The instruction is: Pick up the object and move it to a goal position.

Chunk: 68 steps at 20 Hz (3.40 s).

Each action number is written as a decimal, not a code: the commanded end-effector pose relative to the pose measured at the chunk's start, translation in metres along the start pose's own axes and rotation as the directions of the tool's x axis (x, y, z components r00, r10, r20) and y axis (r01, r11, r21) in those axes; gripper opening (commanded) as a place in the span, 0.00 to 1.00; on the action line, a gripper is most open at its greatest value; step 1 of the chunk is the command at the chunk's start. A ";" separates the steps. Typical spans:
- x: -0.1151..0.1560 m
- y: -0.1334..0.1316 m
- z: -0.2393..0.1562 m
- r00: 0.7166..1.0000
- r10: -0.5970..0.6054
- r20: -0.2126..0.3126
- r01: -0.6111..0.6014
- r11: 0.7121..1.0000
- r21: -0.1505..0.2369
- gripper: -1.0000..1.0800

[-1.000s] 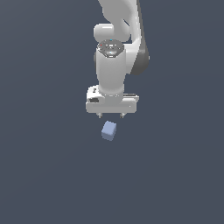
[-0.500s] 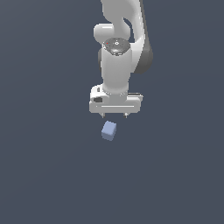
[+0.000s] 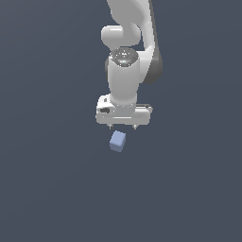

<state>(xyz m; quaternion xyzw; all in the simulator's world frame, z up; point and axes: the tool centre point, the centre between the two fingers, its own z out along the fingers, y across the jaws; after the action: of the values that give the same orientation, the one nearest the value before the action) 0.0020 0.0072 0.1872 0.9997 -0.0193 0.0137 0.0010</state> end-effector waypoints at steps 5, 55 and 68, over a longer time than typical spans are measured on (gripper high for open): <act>-0.005 0.009 0.035 0.992 0.125 0.013 -0.125 0.992 0.002 0.96; -0.017 0.027 0.117 0.954 0.299 0.026 -0.299 0.954 -0.006 0.00; -0.025 0.058 0.016 0.954 0.300 0.027 -0.300 0.954 -0.006 0.00</act>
<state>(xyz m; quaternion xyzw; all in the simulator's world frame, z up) -0.0230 -0.0455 0.1552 0.9853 -0.1707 -0.0001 -0.0004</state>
